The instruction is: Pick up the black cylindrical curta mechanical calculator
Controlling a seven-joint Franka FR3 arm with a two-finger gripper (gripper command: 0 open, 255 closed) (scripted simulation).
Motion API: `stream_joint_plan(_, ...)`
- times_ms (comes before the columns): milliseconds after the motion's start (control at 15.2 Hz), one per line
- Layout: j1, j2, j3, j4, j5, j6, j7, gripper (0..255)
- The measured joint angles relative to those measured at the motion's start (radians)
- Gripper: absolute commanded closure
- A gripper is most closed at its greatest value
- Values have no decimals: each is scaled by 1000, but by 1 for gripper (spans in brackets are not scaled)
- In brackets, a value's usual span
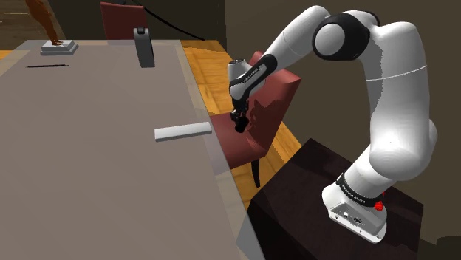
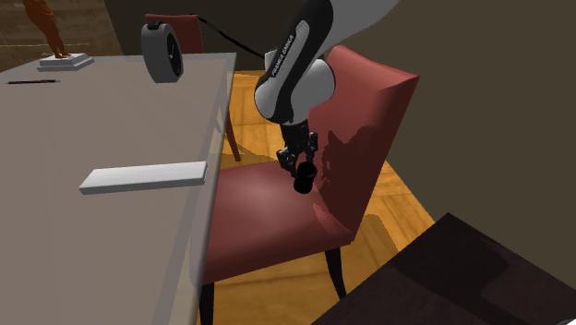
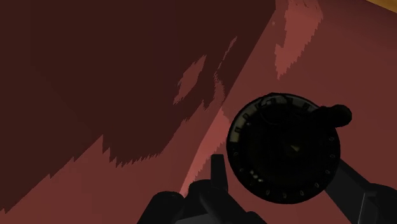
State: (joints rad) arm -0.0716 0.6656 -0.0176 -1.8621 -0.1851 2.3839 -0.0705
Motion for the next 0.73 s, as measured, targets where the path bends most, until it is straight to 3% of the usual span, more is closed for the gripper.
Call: stream_joint_plan(726, -4, -114, 3, -20, 9, -95, -16, 255)
